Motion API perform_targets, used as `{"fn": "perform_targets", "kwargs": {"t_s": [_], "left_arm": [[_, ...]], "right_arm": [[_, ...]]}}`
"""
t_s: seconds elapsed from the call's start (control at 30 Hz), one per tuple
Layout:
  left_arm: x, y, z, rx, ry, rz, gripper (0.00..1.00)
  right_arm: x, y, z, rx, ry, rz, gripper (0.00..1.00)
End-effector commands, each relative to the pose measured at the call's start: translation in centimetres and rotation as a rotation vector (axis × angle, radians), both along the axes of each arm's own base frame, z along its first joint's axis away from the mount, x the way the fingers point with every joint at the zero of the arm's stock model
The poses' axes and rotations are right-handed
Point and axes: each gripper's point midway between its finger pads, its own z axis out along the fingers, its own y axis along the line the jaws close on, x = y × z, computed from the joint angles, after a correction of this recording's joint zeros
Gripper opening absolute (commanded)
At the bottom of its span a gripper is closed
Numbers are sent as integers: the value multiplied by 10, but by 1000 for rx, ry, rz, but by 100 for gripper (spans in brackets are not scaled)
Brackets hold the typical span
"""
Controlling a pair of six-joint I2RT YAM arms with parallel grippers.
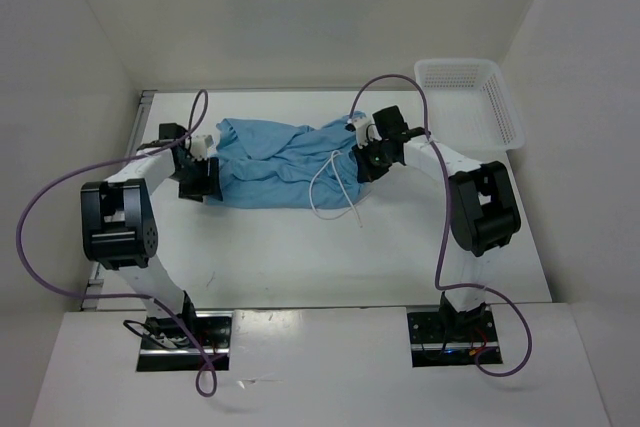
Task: Fold and stack the shorts
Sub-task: Flatten the shorts out
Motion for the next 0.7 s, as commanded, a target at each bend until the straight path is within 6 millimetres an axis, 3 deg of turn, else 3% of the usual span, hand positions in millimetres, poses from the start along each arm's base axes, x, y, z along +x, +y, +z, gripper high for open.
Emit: {"fn": "perform_targets", "kwargs": {"t_s": [0.0, 0.17, 0.23, 0.3, 0.67], "left_arm": [[51, -1, 21, -42, -172, -17, 68], [39, -5, -18, -54, -12, -20, 68], [23, -5, -36, -55, 82, -15, 61], [21, -3, -37, -46, 94, -12, 58], [-8, 7, -20, -8, 150, 18, 60]], "right_arm": [[-3, -2, 9, 6, -26, 12, 0], [-5, -3, 8, 1, -27, 19, 0], [-2, -4, 11, -3, -40, 15, 0], [2, -4, 14, -7, -52, 10, 0], [4, -3, 14, -7, -52, 10, 0]]}}
